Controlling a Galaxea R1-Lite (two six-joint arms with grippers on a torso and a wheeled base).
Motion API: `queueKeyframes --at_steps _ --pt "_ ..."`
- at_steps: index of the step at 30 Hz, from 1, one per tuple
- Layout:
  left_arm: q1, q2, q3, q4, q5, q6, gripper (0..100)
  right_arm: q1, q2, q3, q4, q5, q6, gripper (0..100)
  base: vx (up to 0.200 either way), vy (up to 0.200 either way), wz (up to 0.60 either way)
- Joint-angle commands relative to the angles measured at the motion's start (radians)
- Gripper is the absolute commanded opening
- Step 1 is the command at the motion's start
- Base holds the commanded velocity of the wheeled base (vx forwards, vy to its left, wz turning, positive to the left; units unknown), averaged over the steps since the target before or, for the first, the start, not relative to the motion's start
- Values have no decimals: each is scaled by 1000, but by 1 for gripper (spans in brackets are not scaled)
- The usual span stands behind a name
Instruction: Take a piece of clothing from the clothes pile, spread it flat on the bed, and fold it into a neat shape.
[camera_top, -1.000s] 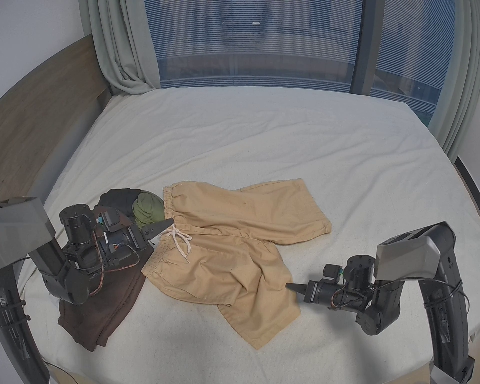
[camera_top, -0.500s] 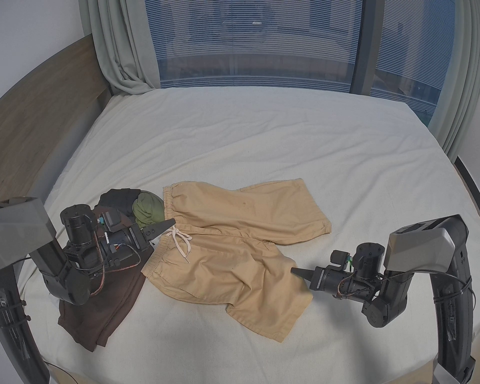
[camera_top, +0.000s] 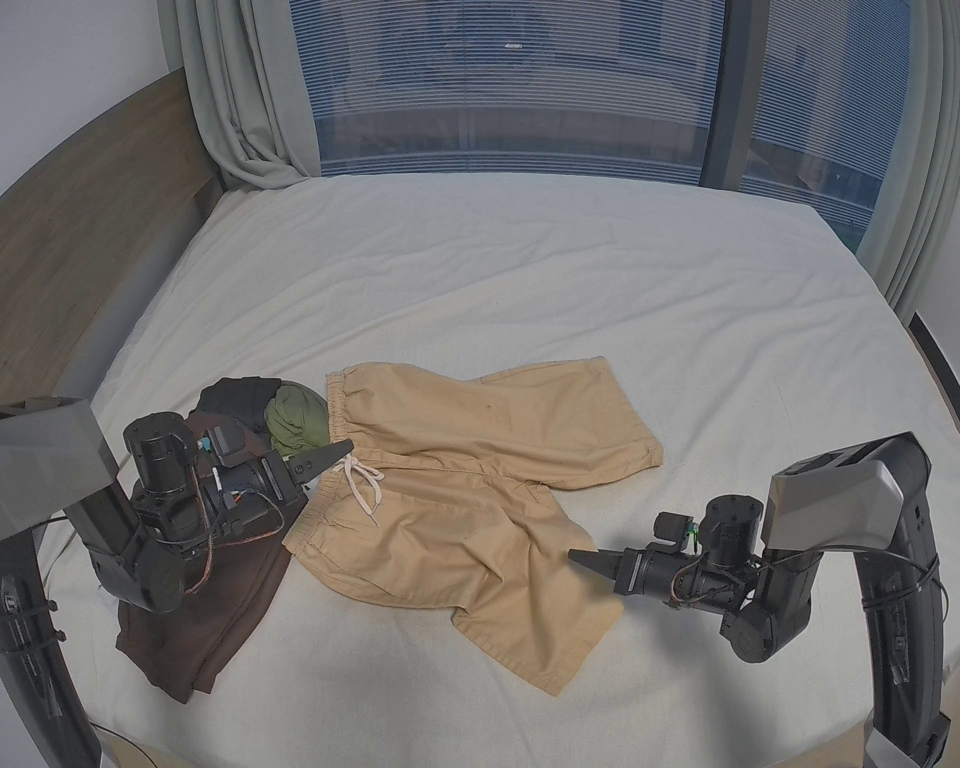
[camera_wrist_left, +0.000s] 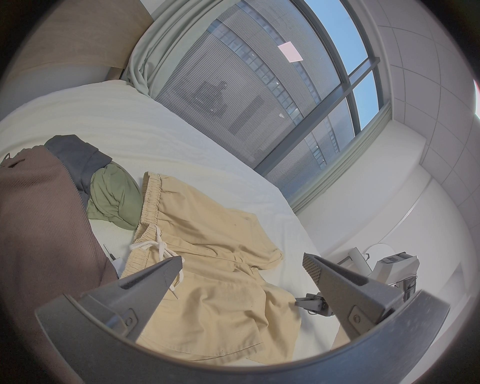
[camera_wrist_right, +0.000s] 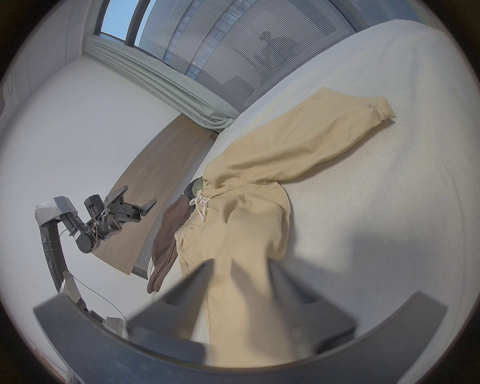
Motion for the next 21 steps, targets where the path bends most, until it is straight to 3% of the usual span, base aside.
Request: queueKeyframes --at_steps 1,10,21 --pt "0 6 0 0 0 0 100 -10 -9 14 10 1 2 100 0 0 0" --pt "-1 4 0 -1 0 0 100 -22 -67 80 194 1 -5 100 0 0 0" --pt "0 4 -2 -3 0 0 100 8 -57 139 209 1 -5 100 0 0 0"
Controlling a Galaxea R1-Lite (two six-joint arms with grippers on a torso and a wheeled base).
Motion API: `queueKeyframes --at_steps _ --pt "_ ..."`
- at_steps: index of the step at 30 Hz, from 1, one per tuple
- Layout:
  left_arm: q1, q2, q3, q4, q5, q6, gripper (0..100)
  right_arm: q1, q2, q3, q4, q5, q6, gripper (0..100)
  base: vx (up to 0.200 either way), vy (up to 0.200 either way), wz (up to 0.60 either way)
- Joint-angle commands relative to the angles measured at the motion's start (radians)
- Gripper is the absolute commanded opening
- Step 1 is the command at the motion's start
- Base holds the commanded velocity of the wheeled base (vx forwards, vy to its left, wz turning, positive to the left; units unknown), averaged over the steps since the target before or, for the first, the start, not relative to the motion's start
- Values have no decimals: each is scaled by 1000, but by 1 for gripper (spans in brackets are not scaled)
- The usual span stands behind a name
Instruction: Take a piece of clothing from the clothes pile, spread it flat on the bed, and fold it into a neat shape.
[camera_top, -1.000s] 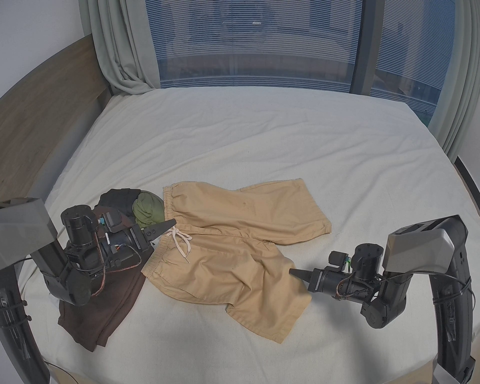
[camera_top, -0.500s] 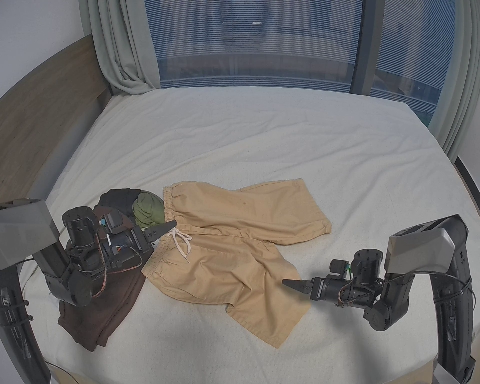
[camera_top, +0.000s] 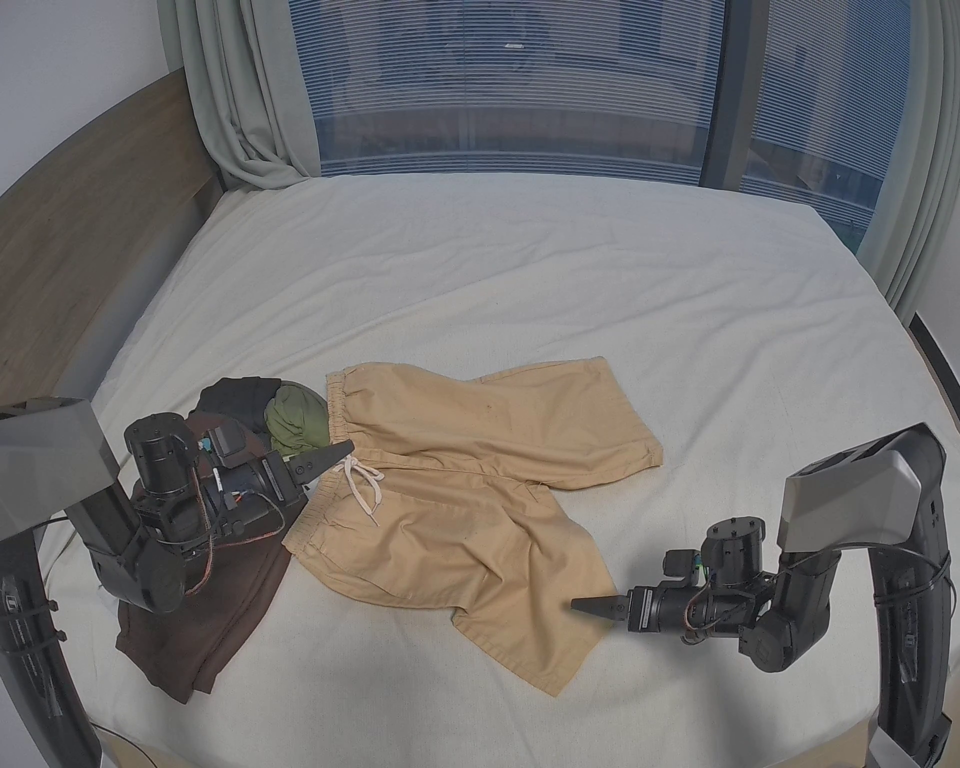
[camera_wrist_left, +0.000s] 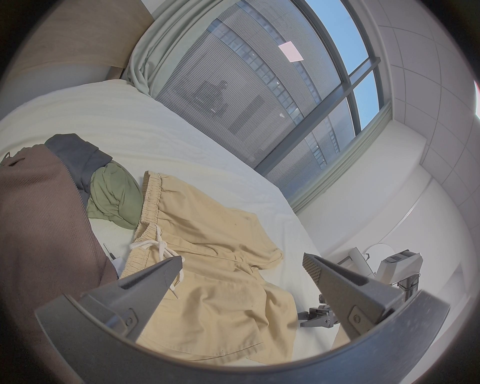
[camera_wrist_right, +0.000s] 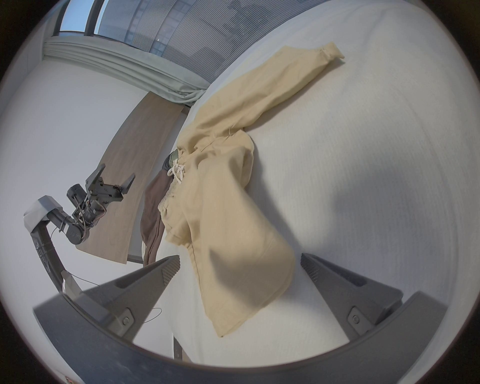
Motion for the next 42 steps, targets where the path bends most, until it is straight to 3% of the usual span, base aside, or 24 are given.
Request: queueKeyframes --at_steps 1,10,15,22,42 --pt "0 3 -1 0 0 0 100 22 -6 25 1 1 1 100 0 0 0" --pt "0 3 -3 -1 0 0 100 65 -43 38 -13 11 45 100 0 0 0" --pt "0 6 -4 -1 0 0 100 84 -109 33 -25 17 123 100 0 0 0" --pt "0 18 -6 -21 0 -2 100 70 -112 -24 -142 6 195 100 0 0 0" --pt "0 35 -6 -55 0 -5 100 -9 -52 -73 -47 1 197 100 0 0 0"
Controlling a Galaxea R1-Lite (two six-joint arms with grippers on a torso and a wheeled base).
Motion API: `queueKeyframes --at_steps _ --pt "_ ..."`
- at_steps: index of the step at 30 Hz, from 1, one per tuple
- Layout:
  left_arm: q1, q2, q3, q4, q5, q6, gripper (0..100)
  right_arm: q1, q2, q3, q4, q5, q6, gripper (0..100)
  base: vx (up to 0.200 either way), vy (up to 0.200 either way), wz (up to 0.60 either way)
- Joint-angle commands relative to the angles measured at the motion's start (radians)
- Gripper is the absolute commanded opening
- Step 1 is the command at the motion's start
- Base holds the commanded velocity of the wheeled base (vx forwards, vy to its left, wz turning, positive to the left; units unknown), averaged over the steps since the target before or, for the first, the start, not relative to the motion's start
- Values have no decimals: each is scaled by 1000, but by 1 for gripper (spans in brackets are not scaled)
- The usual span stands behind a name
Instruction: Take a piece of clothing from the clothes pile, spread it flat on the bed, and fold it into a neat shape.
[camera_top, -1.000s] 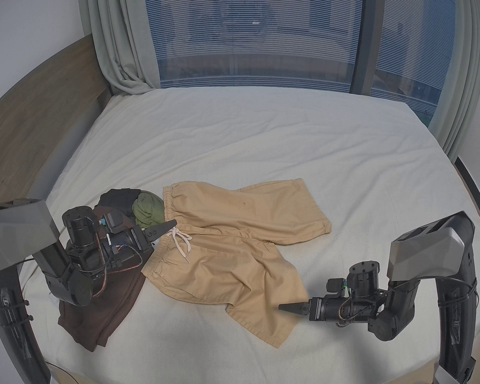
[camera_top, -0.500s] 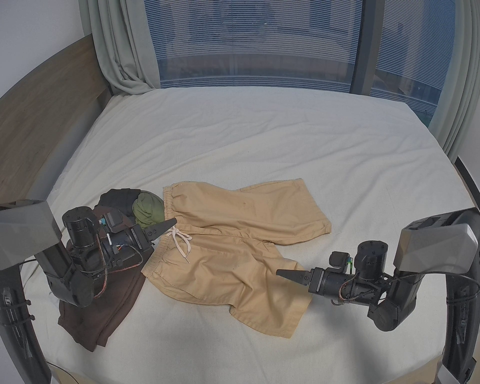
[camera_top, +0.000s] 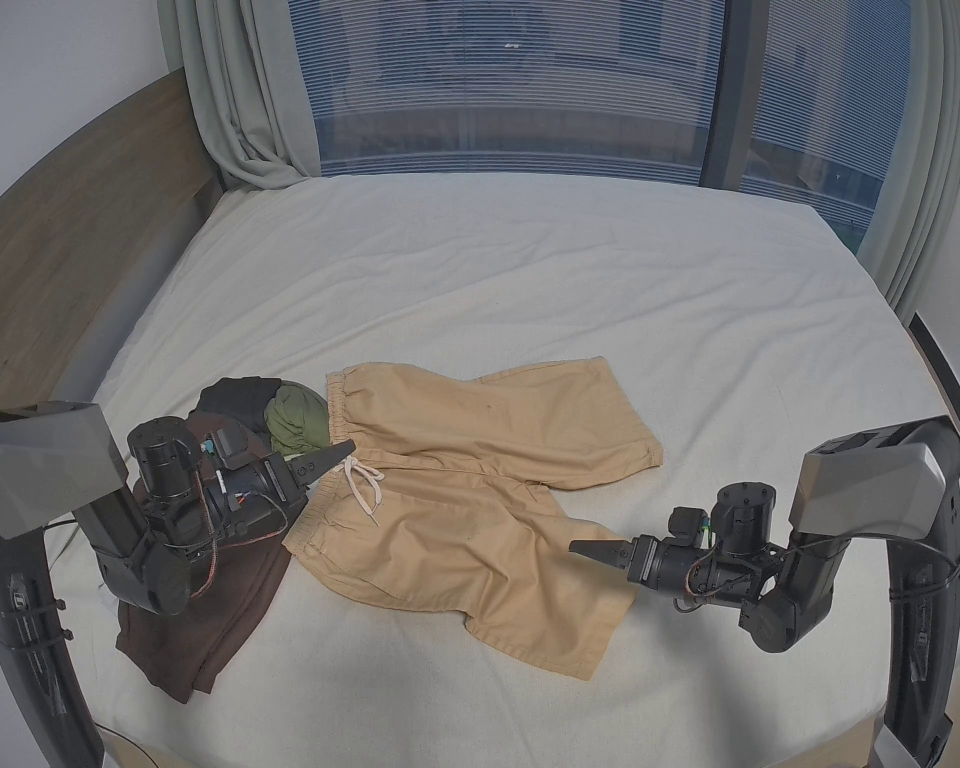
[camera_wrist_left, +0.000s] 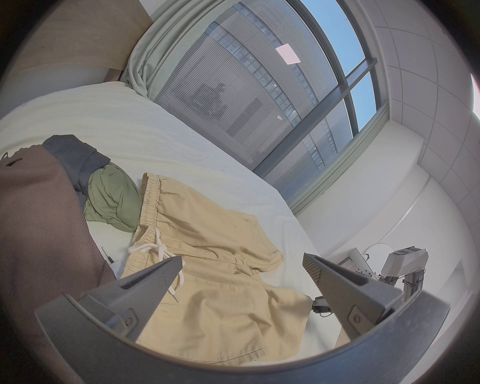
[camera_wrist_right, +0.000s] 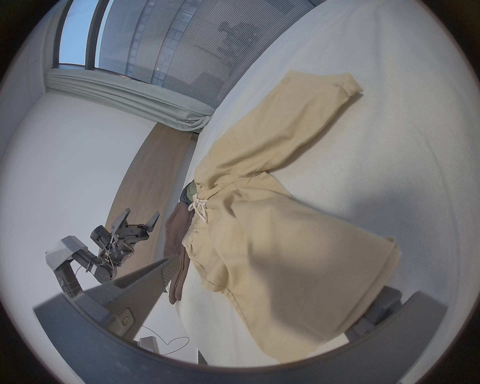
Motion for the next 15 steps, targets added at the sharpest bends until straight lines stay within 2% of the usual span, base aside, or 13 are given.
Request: queueKeyframes --at_steps 1,15 --pt "-1 0 1 0 0 -1 100 -25 36 -17 32 1 2 100 0 0 0" --pt "-3 2 1 -8 1 -1 100 -77 60 -89 87 -2 19 100 0 0 0"
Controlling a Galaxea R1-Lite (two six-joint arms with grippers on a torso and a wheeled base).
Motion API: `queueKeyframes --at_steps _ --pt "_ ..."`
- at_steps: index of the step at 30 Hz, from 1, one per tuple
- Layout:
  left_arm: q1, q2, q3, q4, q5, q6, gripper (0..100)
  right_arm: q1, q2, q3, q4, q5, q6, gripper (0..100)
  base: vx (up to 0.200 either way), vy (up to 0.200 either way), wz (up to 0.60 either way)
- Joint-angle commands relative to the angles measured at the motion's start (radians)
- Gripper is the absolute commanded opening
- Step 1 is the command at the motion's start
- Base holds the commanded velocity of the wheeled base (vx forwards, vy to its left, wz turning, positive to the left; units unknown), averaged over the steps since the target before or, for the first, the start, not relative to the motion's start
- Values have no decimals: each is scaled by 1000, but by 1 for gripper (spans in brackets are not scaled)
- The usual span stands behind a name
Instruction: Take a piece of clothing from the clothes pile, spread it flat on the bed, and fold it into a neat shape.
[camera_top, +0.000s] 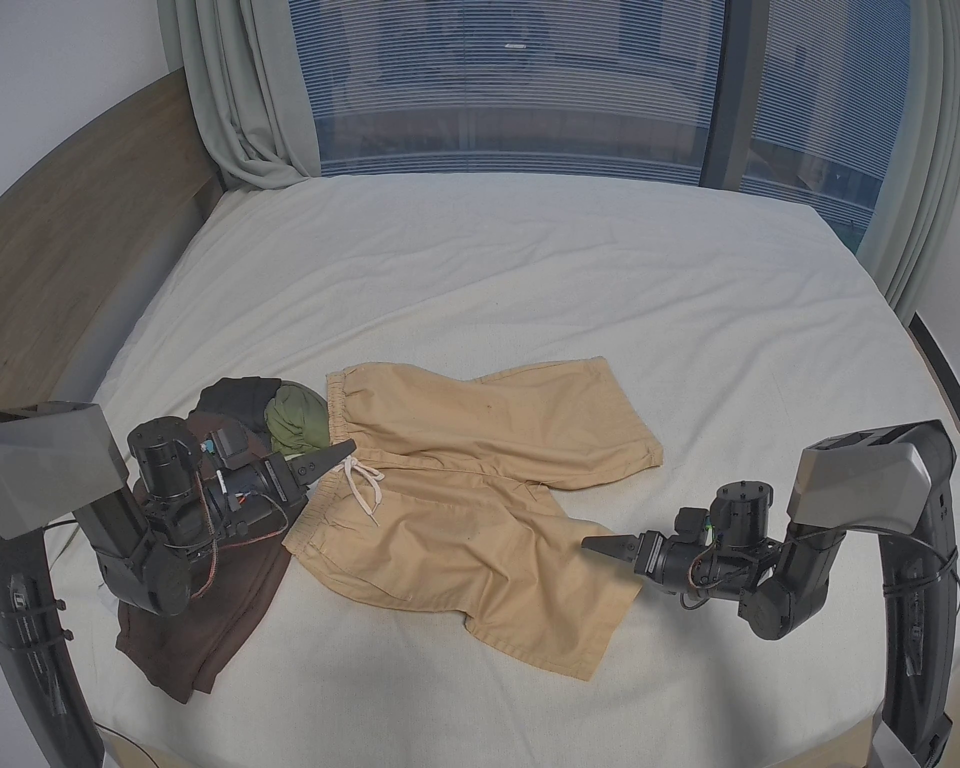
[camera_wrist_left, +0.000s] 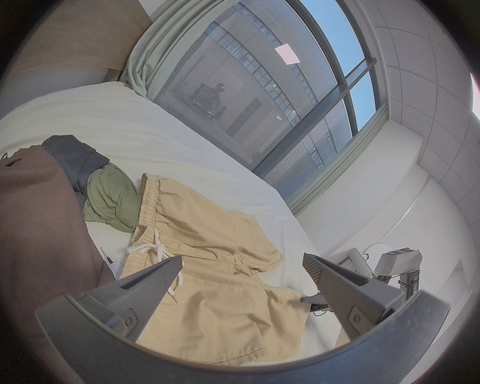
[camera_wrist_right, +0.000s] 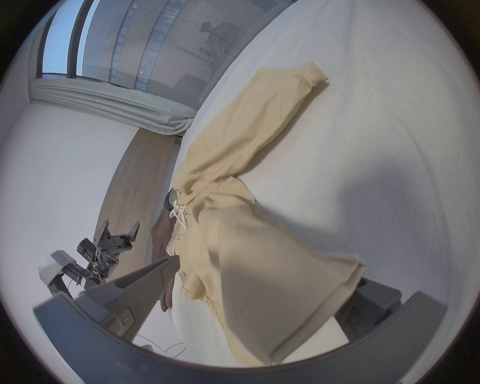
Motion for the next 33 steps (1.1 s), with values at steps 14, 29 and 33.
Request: queueKeyframes --at_steps 14,29,33 --pt "-5 3 -1 -3 1 -1 100 -37 8 -60 1 -29 33 100 0 0 0" --pt "-5 3 -3 -3 1 -1 100 -66 8 -88 3 -45 33 0 0 0 0" --pt "-6 5 -1 -3 1 -1 100 -85 8 -114 1 -55 31 0 0 0 0"
